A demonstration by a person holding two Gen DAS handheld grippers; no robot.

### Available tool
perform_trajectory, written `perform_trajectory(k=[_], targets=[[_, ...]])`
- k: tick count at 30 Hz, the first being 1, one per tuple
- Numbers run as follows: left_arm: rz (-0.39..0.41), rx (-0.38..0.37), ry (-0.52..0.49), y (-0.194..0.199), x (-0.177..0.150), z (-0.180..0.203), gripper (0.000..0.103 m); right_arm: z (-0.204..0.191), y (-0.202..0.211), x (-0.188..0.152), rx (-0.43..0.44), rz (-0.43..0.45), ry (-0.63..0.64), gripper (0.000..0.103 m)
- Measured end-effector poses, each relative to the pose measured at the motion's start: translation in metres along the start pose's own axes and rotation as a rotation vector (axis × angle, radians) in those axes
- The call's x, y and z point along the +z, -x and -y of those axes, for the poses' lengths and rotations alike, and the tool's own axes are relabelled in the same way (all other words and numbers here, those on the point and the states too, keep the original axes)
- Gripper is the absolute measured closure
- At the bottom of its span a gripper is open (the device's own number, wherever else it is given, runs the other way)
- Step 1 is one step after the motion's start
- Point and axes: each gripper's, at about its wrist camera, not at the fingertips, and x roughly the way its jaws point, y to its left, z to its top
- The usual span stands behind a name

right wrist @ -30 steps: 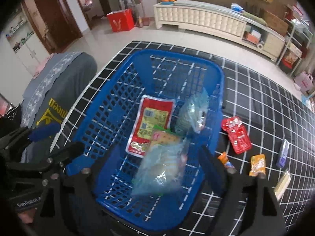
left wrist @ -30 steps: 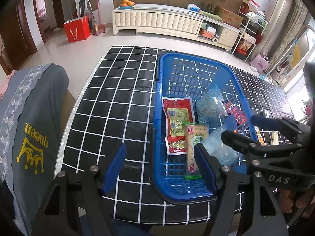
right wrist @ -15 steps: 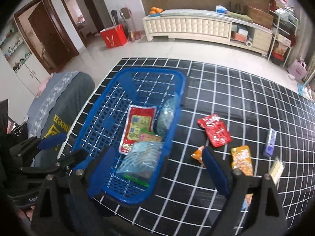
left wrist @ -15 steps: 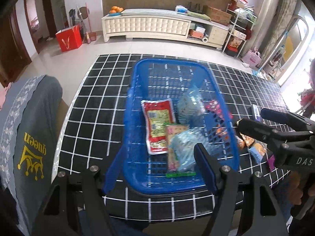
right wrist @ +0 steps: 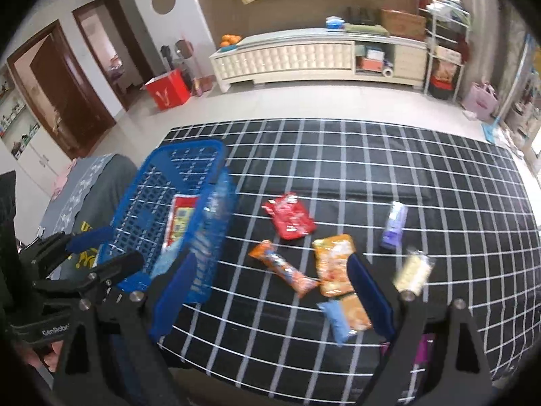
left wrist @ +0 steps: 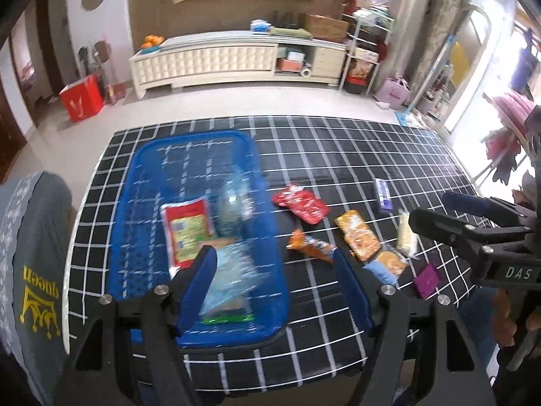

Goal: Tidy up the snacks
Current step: 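Move both tools back toward the remaining snacks on the mat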

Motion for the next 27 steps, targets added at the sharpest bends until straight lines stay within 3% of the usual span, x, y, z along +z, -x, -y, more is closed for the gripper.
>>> perform_trajectory(k=[1, 2, 7, 20, 27], targets=[[0.000, 0.000, -0.009, -0.001, 0.001, 0.006, 0.022, 0.008, 0.003, -0.001, -0.004, 0.004, -0.007, 0.010], [0.010, -0.002, -0.026, -0.004, 0.003, 0.018, 0.019, 0.016, 0.005, -0.002, -0.007, 0.007, -0.016, 0.010], [0.000, -0.028, -0.056, -0.020, 0.009, 0.059, 0.019, 0.055, 0.011, -0.009, -0.030, 0.010, -0.069, 0.010], [-0.143, -0.068, -0.140, -0.095, 0.002, 0.140, 0.019, 0.152, -0.006, -0.042, -0.083, -0.059, -0.203, 0.010], [-0.221, -0.091, -0.271, -0.140, -0.013, 0.166, 0.019, 0.185, -0.025, -0.064, -0.074, -0.107, -0.253, 0.010]])
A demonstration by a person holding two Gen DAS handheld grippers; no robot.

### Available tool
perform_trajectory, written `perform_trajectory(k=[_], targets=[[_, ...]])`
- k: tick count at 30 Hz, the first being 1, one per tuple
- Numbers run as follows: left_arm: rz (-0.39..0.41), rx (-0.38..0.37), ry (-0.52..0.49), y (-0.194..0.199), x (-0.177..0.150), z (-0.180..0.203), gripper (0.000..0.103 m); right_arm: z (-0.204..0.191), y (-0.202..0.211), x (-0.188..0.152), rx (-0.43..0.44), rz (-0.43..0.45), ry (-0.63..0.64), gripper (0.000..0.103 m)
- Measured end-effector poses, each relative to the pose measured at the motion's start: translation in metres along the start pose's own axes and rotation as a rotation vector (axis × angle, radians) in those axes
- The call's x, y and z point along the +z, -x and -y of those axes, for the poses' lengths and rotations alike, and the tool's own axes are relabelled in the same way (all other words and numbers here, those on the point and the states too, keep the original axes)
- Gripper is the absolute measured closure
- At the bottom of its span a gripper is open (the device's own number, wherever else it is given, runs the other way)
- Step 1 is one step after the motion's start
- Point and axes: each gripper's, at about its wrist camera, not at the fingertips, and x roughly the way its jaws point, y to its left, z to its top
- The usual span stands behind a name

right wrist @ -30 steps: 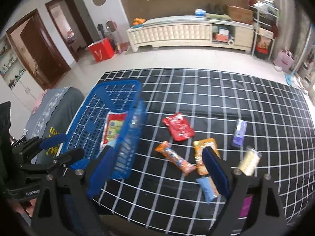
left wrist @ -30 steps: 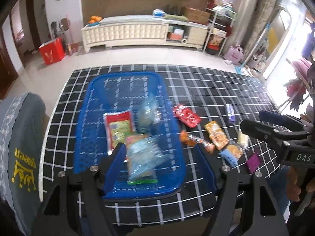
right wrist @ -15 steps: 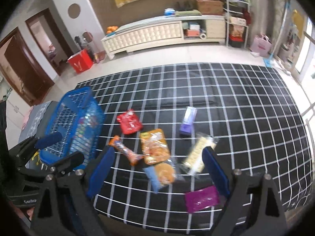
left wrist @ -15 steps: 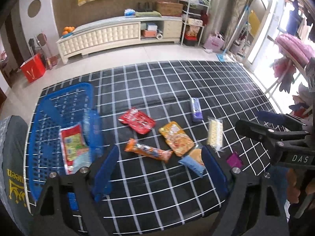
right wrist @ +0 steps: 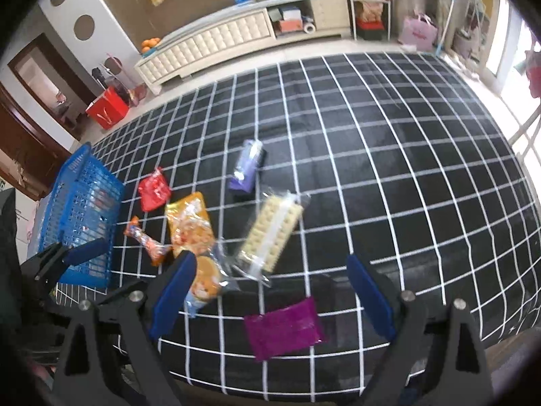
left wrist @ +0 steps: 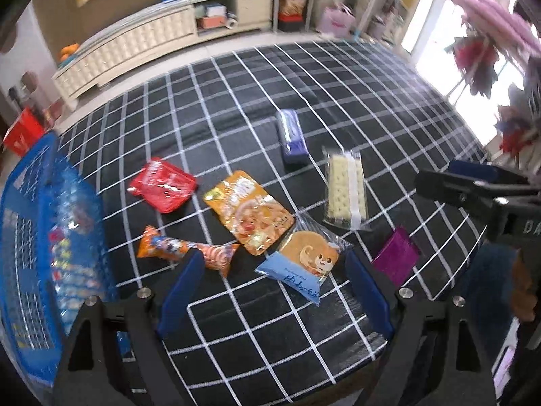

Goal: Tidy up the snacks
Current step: 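Move both tools back toward the remaining snacks on the mat, then grasp the round cookie pack with left tool while right grasps the cracker pack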

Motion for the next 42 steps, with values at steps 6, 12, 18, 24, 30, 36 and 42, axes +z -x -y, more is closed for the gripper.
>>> perform_trajectory(k=[6, 12, 18, 24, 30, 36, 42], targets=[[-0.074, -0.006, -0.100, -0.040, -0.002, 0.015, 0.019, 0.019, -0.017, -0.007, -0.004, -0.037, -0.024, 0.010], [-0.103, -0.006, -0.207, -0.066, -0.004, 0.029, 0.019, 0.031, -0.027, -0.009, -0.004, -0.050, -0.045, 0.010], [-0.114, -0.022, -0.264, -0.075, -0.004, 0.043, 0.020, 0.040, -0.030, -0.010, -0.014, -0.063, -0.072, 0.010], [-0.132, 0.004, -0.272, -0.081, -0.010, 0.047, 0.047, 0.036, -0.022, -0.011, -0.031, -0.058, -0.063, 0.010], [-0.075, -0.003, -0.245, -0.061, -0.014, 0.038, 0.051, 0.028, -0.016, -0.008, -0.037, -0.045, -0.060, 0.010], [0.025, -0.012, -0.160, -0.027, -0.008, 0.019, 0.051, 0.012, -0.016, -0.003, -0.034, -0.045, -0.053, 0.010], [0.097, 0.036, -0.050, -0.001, 0.003, -0.011, 0.051, -0.010, -0.022, 0.007, -0.023, -0.039, -0.026, 0.010]])
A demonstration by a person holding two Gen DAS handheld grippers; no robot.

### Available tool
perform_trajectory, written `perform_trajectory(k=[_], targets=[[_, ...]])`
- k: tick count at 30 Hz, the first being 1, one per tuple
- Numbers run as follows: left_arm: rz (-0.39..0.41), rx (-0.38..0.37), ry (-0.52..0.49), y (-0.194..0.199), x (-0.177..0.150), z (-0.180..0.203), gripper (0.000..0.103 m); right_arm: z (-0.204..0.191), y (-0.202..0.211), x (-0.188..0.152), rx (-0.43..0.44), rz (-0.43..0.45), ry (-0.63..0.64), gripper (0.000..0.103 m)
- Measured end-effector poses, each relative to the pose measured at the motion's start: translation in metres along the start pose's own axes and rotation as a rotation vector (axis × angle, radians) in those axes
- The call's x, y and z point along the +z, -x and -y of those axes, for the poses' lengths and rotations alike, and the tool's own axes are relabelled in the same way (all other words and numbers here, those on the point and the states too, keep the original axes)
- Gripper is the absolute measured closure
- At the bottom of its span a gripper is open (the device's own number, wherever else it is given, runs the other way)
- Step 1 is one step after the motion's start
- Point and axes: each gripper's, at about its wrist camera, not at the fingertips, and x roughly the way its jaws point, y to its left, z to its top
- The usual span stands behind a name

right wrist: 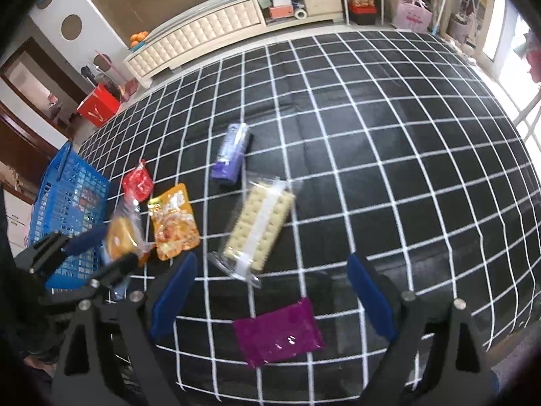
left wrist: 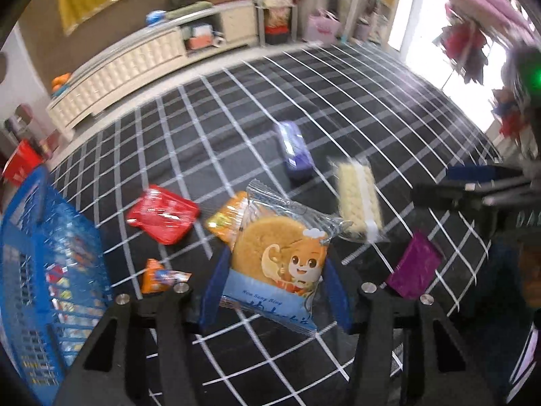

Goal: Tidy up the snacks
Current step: 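Grasp the round cookie pack with left tool while right grasps the cracker pack, then carry the cookie pack into the basket with left tool while right carries crackers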

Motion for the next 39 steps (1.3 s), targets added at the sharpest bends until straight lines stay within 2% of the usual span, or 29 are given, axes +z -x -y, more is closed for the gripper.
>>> perform_trajectory(k=[3, 8, 13, 22, 27, 30, 32, 34, 36, 39], targets=[[0.039, 0.040, 0.051, 0.007, 0.000, -0.015, 0.051, -0.009, -0.008, 0.006, 0.004, -0.010, 0.001, 0.010], [0.045, 0.065, 0.130, -0.003, 0.006, -0.032, 0.051, -0.022, -0.028, 0.018, 0.002, -0.029, -0.005, 0.010], [0.031, 0.089, 0.159, -0.018, 0.006, -0.045, 0.051, -0.026, -0.059, 0.025, -0.048, -0.079, -0.021, 0.010], [0.000, 0.093, 0.177, -0.037, 0.005, -0.057, 0.051, -0.021, -0.095, 0.026, -0.057, -0.119, -0.051, 0.009], [-0.009, 0.083, 0.186, -0.041, 0.004, -0.059, 0.051, -0.030, -0.098, 0.023, -0.101, -0.108, 0.017, 0.010], [-0.003, 0.083, 0.182, -0.039, 0.002, -0.057, 0.051, -0.038, -0.097, 0.016, -0.156, -0.093, 0.062, 0.018], [-0.002, 0.079, 0.183, -0.036, 0.000, -0.056, 0.051, -0.041, -0.094, 0.010, -0.177, -0.074, 0.094, 0.027], [0.002, 0.082, 0.179, -0.034, -0.001, -0.055, 0.051, -0.042, -0.091, 0.004, -0.180, -0.062, 0.102, 0.042], [0.009, 0.080, 0.178, -0.030, -0.003, -0.052, 0.051, -0.040, -0.088, 0.001, -0.154, -0.059, 0.094, 0.047], [0.021, 0.074, 0.176, -0.021, -0.003, -0.050, 0.051, -0.038, -0.081, -0.004, -0.112, -0.050, 0.066, 0.049]])
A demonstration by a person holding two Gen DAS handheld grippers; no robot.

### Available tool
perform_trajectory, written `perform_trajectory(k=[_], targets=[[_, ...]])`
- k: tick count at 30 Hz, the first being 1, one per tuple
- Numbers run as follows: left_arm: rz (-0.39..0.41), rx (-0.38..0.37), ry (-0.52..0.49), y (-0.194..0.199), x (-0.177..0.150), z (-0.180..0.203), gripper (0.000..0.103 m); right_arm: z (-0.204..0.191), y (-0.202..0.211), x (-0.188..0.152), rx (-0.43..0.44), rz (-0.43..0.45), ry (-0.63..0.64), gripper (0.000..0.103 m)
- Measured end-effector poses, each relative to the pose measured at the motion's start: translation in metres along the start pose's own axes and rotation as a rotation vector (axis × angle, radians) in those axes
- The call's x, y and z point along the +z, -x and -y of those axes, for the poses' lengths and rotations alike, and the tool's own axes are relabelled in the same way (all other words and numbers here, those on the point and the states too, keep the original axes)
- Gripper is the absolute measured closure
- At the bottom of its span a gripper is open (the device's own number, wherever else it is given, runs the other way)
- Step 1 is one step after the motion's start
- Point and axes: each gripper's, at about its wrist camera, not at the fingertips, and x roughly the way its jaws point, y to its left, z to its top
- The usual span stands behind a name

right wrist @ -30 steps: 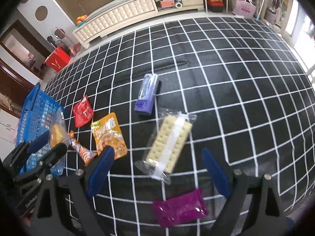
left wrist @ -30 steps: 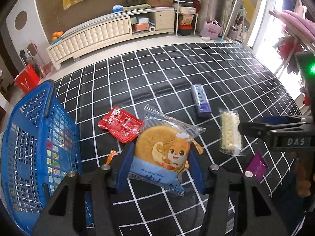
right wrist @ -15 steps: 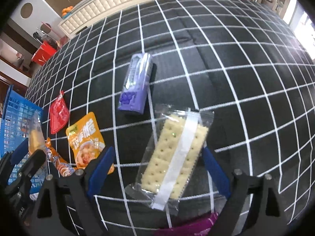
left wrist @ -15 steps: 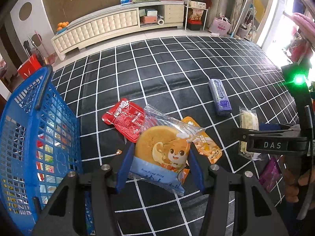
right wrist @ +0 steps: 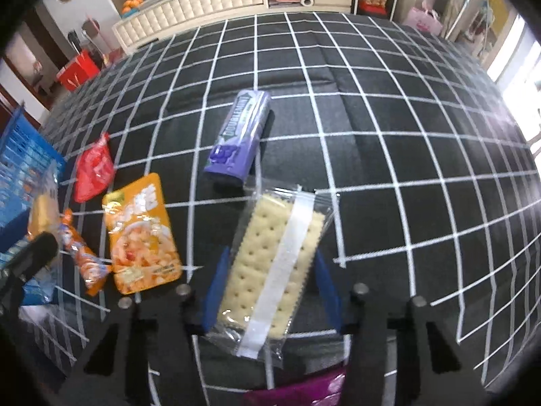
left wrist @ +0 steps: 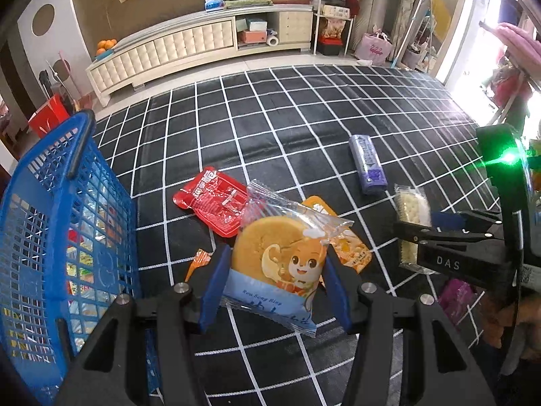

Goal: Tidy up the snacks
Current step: 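Carry the cookie pack into the basket with left tool while right carries crackers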

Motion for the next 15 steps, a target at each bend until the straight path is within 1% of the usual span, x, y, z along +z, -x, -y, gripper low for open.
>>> perform_trajectory(k=[4, 11, 13, 15], targets=[[0.024, 0.001, 0.003, 0.014, 0.000, -0.002, 0.051, 0.000, 0.026, -0.003, 0.032, 0.052, 0.017, 0.050], [0.060, -0.006, 0.027, 0.045, -0.006, -0.012, 0.052, -0.026, 0.087, 0.000, 0.077, 0.161, 0.074, 0.050], [0.089, -0.004, 0.036, 0.060, -0.008, -0.016, 0.052, -0.038, 0.101, 0.009, 0.067, 0.209, 0.113, 0.050], [0.117, -0.012, 0.035, 0.076, -0.009, -0.021, 0.052, -0.051, 0.121, 0.007, 0.086, 0.249, 0.144, 0.050]])
